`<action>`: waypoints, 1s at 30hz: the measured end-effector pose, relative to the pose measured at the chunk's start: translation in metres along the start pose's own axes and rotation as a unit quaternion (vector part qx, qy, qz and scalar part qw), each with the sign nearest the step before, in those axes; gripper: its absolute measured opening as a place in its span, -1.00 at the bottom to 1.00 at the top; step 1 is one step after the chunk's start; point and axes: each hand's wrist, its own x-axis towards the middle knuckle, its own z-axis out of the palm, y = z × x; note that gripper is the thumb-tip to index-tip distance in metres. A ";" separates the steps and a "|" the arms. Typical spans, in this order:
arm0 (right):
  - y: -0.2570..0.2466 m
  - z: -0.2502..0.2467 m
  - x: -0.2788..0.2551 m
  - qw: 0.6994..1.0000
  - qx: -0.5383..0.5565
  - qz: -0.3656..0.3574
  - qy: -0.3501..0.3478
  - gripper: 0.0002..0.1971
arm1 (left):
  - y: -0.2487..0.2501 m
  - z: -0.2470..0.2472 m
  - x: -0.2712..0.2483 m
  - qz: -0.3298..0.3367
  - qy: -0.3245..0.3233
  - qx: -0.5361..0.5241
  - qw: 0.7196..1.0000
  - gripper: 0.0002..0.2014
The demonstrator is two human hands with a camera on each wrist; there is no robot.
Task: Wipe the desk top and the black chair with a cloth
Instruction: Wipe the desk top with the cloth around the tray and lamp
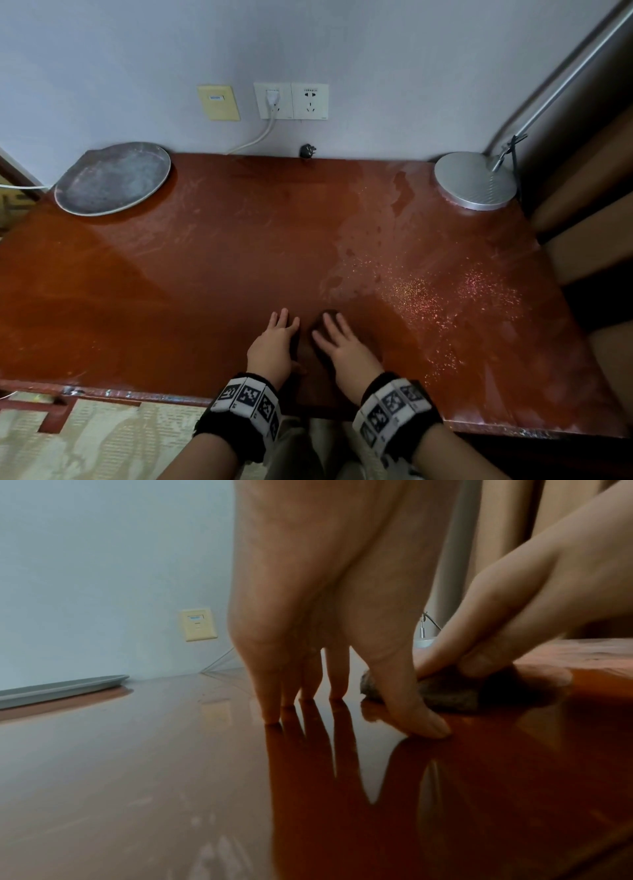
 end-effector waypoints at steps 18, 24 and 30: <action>0.009 -0.025 0.038 0.998 0.031 0.044 -0.028 -0.18 | -0.021 -0.035 0.039 0.076 -0.017 0.043 0.996 -0.10; 0.042 -0.056 0.070 0.972 0.076 0.216 0.055 -0.15 | -0.038 -0.070 0.070 0.087 -0.018 0.050 0.995 -0.12; 0.002 -0.036 0.073 0.992 0.049 0.114 -0.019 -0.20 | -0.031 -0.082 0.099 0.108 -0.030 0.058 0.992 -0.10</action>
